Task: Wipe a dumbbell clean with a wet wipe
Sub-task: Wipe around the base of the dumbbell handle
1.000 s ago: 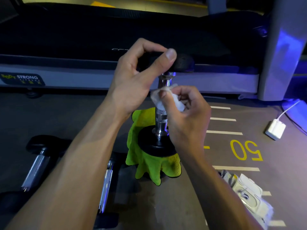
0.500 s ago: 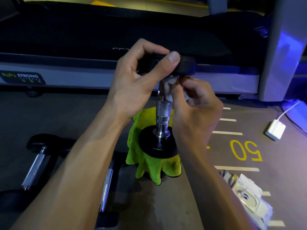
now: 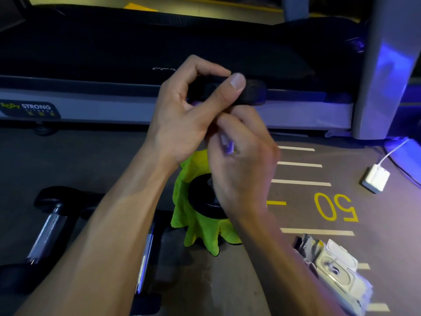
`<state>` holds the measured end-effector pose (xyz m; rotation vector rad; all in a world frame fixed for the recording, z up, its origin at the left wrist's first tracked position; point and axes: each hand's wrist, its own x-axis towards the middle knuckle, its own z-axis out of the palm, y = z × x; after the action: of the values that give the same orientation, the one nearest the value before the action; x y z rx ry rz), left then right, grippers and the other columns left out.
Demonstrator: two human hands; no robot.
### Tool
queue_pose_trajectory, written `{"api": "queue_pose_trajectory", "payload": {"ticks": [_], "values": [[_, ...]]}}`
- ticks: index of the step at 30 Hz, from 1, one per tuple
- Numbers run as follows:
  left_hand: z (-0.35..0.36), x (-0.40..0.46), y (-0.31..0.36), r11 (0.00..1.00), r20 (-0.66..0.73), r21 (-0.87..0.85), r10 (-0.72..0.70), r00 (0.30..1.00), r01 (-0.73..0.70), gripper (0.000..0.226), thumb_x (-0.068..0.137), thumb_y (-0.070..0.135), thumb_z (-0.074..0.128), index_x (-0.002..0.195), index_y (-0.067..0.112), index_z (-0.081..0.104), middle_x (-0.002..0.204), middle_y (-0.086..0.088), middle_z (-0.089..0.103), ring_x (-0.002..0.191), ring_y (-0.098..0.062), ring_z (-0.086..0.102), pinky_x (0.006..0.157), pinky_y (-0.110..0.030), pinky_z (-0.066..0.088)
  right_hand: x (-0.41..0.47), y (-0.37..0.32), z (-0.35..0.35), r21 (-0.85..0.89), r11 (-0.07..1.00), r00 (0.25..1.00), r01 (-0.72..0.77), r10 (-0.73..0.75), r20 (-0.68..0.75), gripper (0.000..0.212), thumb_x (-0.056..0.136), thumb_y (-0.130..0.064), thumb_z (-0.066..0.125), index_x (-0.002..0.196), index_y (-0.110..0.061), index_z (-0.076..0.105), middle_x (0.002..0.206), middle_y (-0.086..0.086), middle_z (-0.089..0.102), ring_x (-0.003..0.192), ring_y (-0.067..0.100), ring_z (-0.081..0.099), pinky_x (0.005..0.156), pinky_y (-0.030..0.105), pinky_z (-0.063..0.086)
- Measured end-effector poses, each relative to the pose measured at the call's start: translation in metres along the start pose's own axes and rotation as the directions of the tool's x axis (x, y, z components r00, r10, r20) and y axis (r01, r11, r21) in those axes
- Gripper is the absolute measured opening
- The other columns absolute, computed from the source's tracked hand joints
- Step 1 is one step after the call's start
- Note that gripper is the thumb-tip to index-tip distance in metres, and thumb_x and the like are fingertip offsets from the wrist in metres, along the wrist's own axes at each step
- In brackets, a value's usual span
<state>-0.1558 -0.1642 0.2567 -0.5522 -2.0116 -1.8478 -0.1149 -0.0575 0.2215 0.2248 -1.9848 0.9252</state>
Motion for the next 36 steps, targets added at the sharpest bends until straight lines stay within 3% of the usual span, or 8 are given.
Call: {"api": "queue_pose_trajectory", "payload": {"ticks": [5,8,10,12,16,22,29,36], "values": [[0.002,-0.001,0.001,1.0,0.025,0.008,0.007,1.0,-0.007,0.014,0.096,0.025,0.075,0.105,0.015,0.068,0.095,0.01,0.067,0.088,0.004,0.061,0.082,-0.014,0.045,-0.001,0.011,-0.012,-0.036,0.999,0.999,-0.018,0.017,-0.035,0.011,0.086,-0.001,0.07,0.091,-0.009,0.076,0.092,0.001,0.07,0.086,0.014,0.066,0.08,0.013,0.043],[-0.002,-0.002,-0.002,0.999,0.015,-0.05,-0.011,1.0,0.012,0.011,0.095,0.026,0.074,0.102,0.02,0.068,0.092,0.013,0.067,0.086,0.004,0.061,0.083,-0.016,0.046,-0.016,0.031,-0.02,0.034,0.951,0.948,-0.308,0.303,0.101,0.012,0.086,-0.014,0.07,0.094,-0.021,0.076,0.092,-0.006,0.073,0.083,0.006,0.066,0.079,0.028,0.056],[-0.005,-0.002,-0.002,0.997,0.016,-0.074,-0.012,1.0,0.013,0.012,0.094,0.03,0.073,0.101,0.022,0.068,0.092,0.011,0.068,0.087,0.001,0.061,0.084,-0.018,0.048,-0.033,0.038,-0.023,0.113,0.825,0.816,-0.554,0.511,0.27,0.01,0.087,-0.016,0.07,0.09,-0.024,0.075,0.084,-0.007,0.077,0.077,0.009,0.072,0.074,0.04,0.06],[-0.005,-0.003,-0.003,0.997,0.017,-0.074,-0.001,1.0,0.002,0.011,0.095,0.028,0.073,0.102,0.021,0.067,0.092,0.009,0.067,0.087,0.0,0.06,0.084,-0.018,0.047,-0.034,0.036,-0.024,0.238,0.713,0.748,-0.66,0.591,0.303,0.013,0.091,-0.008,0.071,0.09,-0.021,0.075,0.077,-0.008,0.076,0.069,0.004,0.07,0.066,0.029,0.057],[-0.004,-0.005,-0.002,0.999,0.035,-0.053,-0.002,0.999,0.004,0.01,0.096,0.025,0.072,0.104,0.02,0.067,0.094,0.012,0.067,0.089,0.002,0.06,0.083,-0.018,0.047,0.002,0.022,-0.026,0.426,0.734,0.847,-0.529,0.491,0.206,0.006,0.096,-0.005,0.068,0.098,-0.008,0.073,0.085,-0.002,0.075,0.076,0.005,0.069,0.069,0.019,0.051],[-0.004,-0.006,0.001,0.999,0.022,-0.043,-0.007,1.0,0.008,0.012,0.098,0.022,0.072,0.106,0.014,0.066,0.093,0.012,0.066,0.085,0.005,0.059,0.081,-0.014,0.046,-0.018,0.007,-0.014,0.08,0.981,0.969,-0.179,0.162,0.186,0.007,0.083,-0.007,0.078,0.087,-0.013,0.075,0.091,-0.004,0.061,0.078,0.0,0.054,0.071,0.005,0.037],[-0.007,-0.008,0.001,0.998,0.019,-0.06,-0.007,1.0,0.008,0.011,0.096,0.023,0.074,0.104,0.018,0.067,0.097,0.011,0.068,0.089,0.003,0.061,0.085,-0.017,0.047,-0.045,0.016,-0.032,0.053,0.956,0.915,-0.289,0.259,0.31,0.014,0.085,-0.012,0.076,0.089,-0.022,0.067,0.084,-0.015,0.06,0.078,-0.001,0.057,0.07,0.011,0.041],[-0.004,-0.011,0.005,0.996,0.029,-0.086,-0.011,1.0,0.013,0.015,0.097,0.016,0.072,0.108,0.009,0.065,0.105,0.008,0.068,0.096,0.006,0.063,0.085,-0.013,0.05,-0.02,0.013,-0.023,0.234,0.895,0.92,-0.381,0.34,0.197,0.008,0.094,-0.013,0.07,0.09,-0.018,0.064,0.078,-0.007,0.066,0.071,0.009,0.062,0.066,0.021,0.047]]}}
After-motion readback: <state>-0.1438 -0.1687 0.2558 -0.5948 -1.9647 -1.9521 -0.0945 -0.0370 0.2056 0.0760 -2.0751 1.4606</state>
